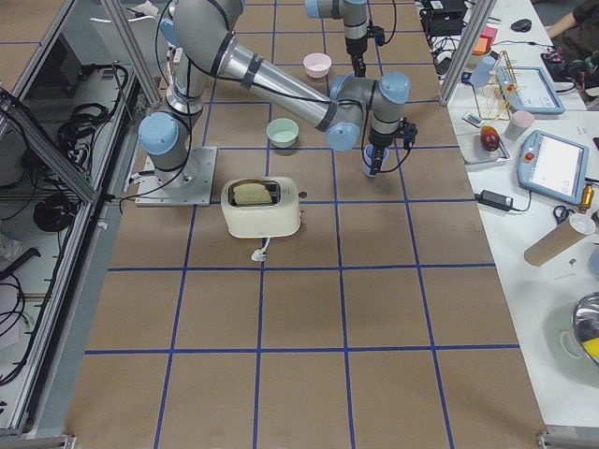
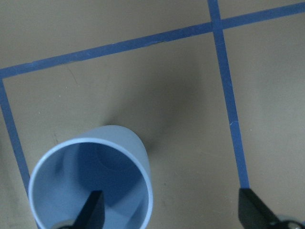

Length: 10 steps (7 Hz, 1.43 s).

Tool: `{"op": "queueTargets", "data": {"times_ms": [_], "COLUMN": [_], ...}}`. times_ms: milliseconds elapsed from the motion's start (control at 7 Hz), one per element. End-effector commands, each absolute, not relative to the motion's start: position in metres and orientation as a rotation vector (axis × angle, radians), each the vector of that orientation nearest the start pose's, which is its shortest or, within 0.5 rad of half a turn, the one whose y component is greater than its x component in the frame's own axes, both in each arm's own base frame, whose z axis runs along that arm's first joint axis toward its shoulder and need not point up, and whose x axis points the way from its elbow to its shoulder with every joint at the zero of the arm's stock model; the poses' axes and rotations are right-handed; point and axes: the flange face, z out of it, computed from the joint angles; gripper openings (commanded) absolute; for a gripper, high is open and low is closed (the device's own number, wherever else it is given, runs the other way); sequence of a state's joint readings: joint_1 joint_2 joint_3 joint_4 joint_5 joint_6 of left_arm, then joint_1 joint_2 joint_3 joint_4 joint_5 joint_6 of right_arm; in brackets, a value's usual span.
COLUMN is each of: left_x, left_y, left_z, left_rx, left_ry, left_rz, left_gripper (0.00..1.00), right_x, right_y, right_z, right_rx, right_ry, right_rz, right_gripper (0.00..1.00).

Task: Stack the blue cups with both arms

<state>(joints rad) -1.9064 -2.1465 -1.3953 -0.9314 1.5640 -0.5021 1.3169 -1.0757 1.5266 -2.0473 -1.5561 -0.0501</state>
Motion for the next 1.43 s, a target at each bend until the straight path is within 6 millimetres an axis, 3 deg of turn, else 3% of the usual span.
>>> {"op": "queueTargets", "data": {"times_ms": [0, 143, 286, 429, 571, 714, 857, 1000, 1143, 1286], "left_x": [-0.322, -0.29, -0.265, -0.243, -0.222, -0.213, -0.209, -0.195, -0.179, -0.166], "left_y": [-0.637, -0.628, -0.604, -0.573, -0.545, -0.518, -0.492, -0.482, -0.478, -0.479], "left_z": [0.376, 0.418, 0.448, 0.486, 0.516, 0.534, 0.535, 0.532, 0.524, 0.522], "left_rx": [-0.226, -0.129, -0.081, 0.091, 0.13, 0.125, 0.098, -0.043, -0.088, -0.079], "left_ry": [3.218, 3.214, 3.195, 3.184, 3.177, 3.172, 3.169, 3.171, 3.172, 3.17], "left_rz": [-0.347, -0.278, -0.161, -0.096, -0.04, -0.036, -0.048, -0.125, -0.128, -0.125], "left_gripper": [1.0, 1.0, 1.0, 1.0, 1.0, 1.0, 1.0, 1.0, 1.0, 1.0], "right_x": [-0.036, -0.036, -0.036, -0.037, -0.037, -0.033, -0.029, -0.027, -0.015, 0.019], "right_y": [-0.674, -0.676, -0.676, -0.685, -0.691, -0.693, -0.692, -0.691, -0.691, -0.688], "right_z": [0.253, 0.252, 0.249, 0.248, 0.245, 0.25, 0.252, 0.258, 0.286, 0.326], "right_rx": [0.328, 0.33, 0.328, 0.308, 0.306, 0.31, 0.303, 0.301, 0.275, 0.208], "right_ry": [3.11, 3.108, 3.106, 3.097, 3.085, 3.039, 3.036, 3.039, 3.041, 3.046], "right_rz": [-0.011, -0.011, -0.004, -0.091, -0.122, -0.14, -0.131, -0.131, -0.143, -0.128], "right_gripper": [1.0, 0.78, 0.45, 0.44, 0.36, 0.11, 0.0, 0.0, 0.0, 0.0]}}
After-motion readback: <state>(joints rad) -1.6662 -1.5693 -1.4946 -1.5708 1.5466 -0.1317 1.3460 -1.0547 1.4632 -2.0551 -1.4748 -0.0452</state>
